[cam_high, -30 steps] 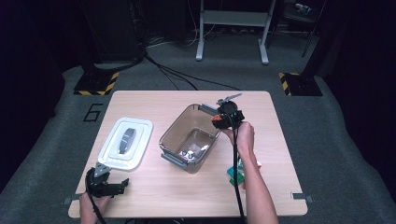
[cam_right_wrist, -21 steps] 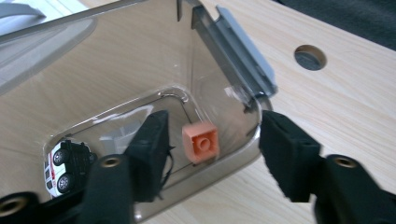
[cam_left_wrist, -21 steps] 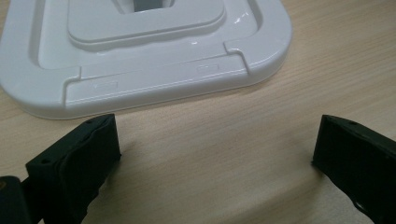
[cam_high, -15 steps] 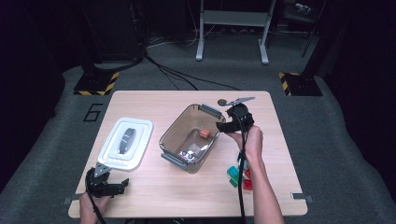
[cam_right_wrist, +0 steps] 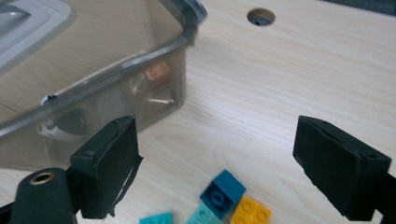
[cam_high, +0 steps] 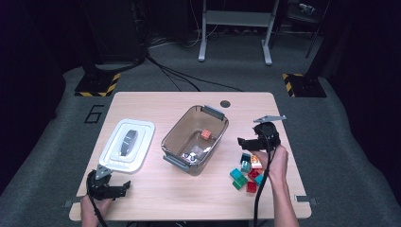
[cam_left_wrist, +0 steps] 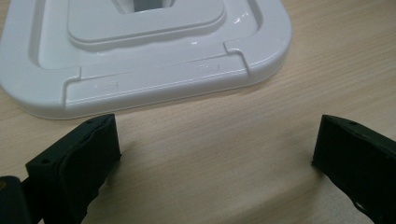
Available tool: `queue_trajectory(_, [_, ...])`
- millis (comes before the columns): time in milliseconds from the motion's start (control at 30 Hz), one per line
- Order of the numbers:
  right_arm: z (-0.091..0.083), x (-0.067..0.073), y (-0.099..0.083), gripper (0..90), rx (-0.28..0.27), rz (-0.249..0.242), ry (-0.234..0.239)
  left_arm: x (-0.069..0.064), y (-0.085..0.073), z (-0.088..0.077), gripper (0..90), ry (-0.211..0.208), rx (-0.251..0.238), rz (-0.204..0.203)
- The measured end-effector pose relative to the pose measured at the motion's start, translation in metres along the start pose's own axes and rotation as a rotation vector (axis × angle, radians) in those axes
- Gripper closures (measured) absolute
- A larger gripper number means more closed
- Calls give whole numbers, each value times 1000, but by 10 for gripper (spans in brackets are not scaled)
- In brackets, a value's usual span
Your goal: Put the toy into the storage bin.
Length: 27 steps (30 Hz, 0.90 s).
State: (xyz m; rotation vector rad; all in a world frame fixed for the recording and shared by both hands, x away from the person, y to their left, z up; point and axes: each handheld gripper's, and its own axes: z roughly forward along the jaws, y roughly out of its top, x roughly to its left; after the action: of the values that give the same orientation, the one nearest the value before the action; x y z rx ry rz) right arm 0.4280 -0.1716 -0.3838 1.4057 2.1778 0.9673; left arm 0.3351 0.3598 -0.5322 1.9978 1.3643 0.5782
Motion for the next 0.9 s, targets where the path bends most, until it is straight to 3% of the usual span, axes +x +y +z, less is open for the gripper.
queue_trajectory(233, [-1,-9,-27,110,32,42,-5,0,0,0,4,-3,6,3])
queue_trajectory(467, [10,-16,-53,111,72,89,-27,0,0,0,4,-2,5,3])
queue_trajectory(633, [22,-21,-73,143,127,125,-47,0,0,0,4,-2,6,4])
queue_trajectory(800, [30,-26,-88,210,151,161,-61,0,0,0,4,-2,6,4])
queue_trajectory(900, [32,-31,-93,257,155,157,-61,0,0,0,4,-2,6,3])
